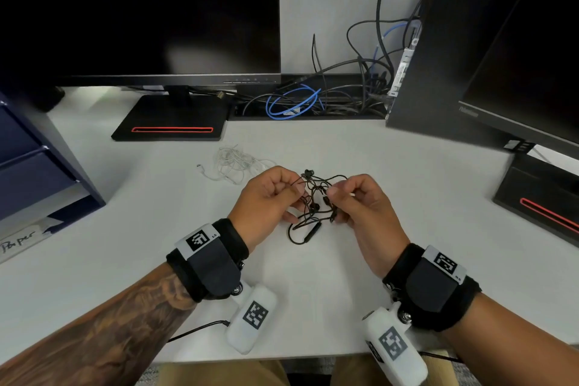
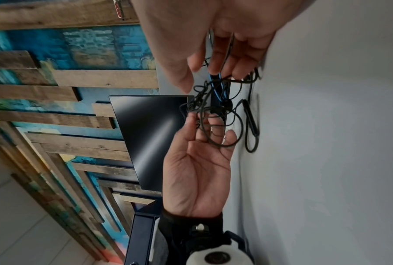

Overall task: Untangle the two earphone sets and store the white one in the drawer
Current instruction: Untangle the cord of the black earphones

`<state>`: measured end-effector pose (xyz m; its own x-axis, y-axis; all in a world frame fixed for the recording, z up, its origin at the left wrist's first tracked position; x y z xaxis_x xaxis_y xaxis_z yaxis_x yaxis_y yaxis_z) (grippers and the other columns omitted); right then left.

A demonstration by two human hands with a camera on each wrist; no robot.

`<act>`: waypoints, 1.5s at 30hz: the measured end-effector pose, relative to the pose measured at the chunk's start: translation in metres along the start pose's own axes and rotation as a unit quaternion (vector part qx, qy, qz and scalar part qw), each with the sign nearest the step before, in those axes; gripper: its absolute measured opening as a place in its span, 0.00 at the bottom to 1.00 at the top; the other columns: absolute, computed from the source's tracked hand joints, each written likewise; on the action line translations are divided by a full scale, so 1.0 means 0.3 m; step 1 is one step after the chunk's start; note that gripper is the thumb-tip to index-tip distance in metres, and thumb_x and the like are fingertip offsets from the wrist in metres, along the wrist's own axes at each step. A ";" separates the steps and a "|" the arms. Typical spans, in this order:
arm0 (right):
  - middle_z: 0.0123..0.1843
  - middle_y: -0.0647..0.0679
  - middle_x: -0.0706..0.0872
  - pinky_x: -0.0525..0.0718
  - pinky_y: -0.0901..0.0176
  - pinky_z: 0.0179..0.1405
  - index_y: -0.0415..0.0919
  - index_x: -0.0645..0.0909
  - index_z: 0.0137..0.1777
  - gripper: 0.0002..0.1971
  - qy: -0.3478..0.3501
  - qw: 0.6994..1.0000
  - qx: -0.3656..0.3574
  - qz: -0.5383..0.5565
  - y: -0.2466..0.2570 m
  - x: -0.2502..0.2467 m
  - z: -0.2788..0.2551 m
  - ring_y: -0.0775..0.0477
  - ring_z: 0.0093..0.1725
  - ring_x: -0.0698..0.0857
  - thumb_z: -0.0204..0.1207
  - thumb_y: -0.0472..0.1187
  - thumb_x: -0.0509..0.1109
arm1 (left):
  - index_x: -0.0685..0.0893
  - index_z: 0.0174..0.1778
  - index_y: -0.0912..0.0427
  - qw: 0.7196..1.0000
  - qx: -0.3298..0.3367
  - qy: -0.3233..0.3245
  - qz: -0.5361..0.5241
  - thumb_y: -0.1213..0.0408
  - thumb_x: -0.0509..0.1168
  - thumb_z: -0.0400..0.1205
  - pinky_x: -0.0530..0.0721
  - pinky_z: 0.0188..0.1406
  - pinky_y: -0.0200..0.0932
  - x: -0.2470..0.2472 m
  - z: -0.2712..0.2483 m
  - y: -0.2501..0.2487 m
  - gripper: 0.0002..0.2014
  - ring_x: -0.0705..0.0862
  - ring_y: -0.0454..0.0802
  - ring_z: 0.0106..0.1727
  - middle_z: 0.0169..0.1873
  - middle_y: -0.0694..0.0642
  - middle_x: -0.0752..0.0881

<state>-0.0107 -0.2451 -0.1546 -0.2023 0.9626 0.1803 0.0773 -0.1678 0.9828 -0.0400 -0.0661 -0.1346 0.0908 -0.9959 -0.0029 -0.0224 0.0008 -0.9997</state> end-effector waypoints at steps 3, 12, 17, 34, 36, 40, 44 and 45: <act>0.44 0.50 0.88 0.79 0.58 0.42 0.41 0.84 0.43 0.09 0.034 0.999 0.005 -0.034 0.008 0.007 -0.009 0.53 0.38 0.81 0.75 0.45 0.78 | 0.84 0.49 0.65 1.000 0.004 0.015 -0.008 0.72 0.66 0.84 0.88 0.41 0.50 0.001 -0.007 -0.004 0.02 0.89 0.48 0.40 0.36 0.57 0.89; 0.44 0.49 0.90 0.81 0.59 0.43 0.42 0.88 0.45 0.04 0.047 0.997 0.000 -0.067 0.004 0.005 -0.009 0.50 0.40 0.80 0.81 0.34 0.74 | 0.85 0.52 0.67 1.000 0.010 0.023 0.007 0.71 0.67 0.84 0.87 0.41 0.48 -0.001 -0.015 -0.014 0.04 0.89 0.46 0.40 0.36 0.55 0.90; 0.46 0.51 0.90 0.79 0.57 0.43 0.45 0.88 0.41 0.09 0.036 0.998 0.001 -0.060 0.012 0.007 -0.011 0.49 0.38 0.79 0.80 0.32 0.72 | 0.84 0.50 0.63 1.000 0.003 0.010 0.002 0.72 0.66 0.85 0.87 0.40 0.49 0.000 -0.013 -0.013 0.03 0.88 0.46 0.40 0.38 0.54 0.90; 0.48 0.41 0.91 0.80 0.58 0.41 0.41 0.87 0.46 0.05 0.036 0.998 0.004 -0.054 0.004 0.007 -0.006 0.52 0.38 0.80 0.81 0.32 0.72 | 0.83 0.51 0.65 1.000 0.000 0.013 -0.015 0.73 0.66 0.84 0.89 0.40 0.48 0.002 -0.016 -0.021 0.03 0.91 0.55 0.48 0.48 0.65 0.91; 0.47 0.44 0.91 0.80 0.59 0.41 0.40 0.87 0.47 0.05 0.033 0.998 0.008 -0.052 0.005 0.008 -0.006 0.52 0.37 0.80 0.81 0.31 0.72 | 0.83 0.52 0.66 1.000 0.001 0.014 -0.012 0.73 0.66 0.84 0.89 0.41 0.49 0.003 -0.015 -0.020 0.03 0.91 0.55 0.48 0.49 0.65 0.91; 0.45 0.47 0.91 0.80 0.59 0.41 0.40 0.87 0.47 0.04 0.032 0.998 0.009 -0.055 0.006 0.008 -0.008 0.51 0.37 0.79 0.81 0.32 0.73 | 0.84 0.52 0.66 1.000 0.004 0.020 -0.008 0.73 0.66 0.84 0.89 0.44 0.53 0.003 -0.017 -0.020 0.03 0.91 0.57 0.51 0.49 0.66 0.91; 0.45 0.47 0.90 0.80 0.59 0.40 0.42 0.87 0.44 0.08 0.029 0.998 0.001 -0.050 0.009 0.008 -0.008 0.49 0.39 0.79 0.81 0.30 0.70 | 0.84 0.50 0.64 1.000 0.004 0.006 -0.004 0.72 0.66 0.85 0.88 0.38 0.48 -0.002 -0.012 -0.019 0.03 0.90 0.53 0.43 0.42 0.62 0.91; 0.44 0.47 0.89 0.79 0.58 0.39 0.42 0.87 0.42 0.11 0.025 0.999 0.002 -0.033 0.012 0.007 -0.007 0.47 0.41 0.79 0.82 0.29 0.68 | 0.83 0.49 0.63 1.000 0.004 -0.006 -0.004 0.72 0.65 0.85 0.87 0.36 0.47 -0.007 -0.009 -0.017 0.03 0.89 0.51 0.40 0.38 0.58 0.90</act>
<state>-0.0129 -0.2441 -0.1507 -0.2557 0.9595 0.1180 0.0671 -0.1041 0.9923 -0.0427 -0.0643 -0.1294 0.1020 -0.9948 0.0050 -0.0133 -0.0063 -0.9999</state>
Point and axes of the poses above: each hand's wrist, its own z-axis towards the middle knuckle, its own x-axis out of the palm, y = z × x, the point moved 1 cm from there along z, towards the middle knuckle
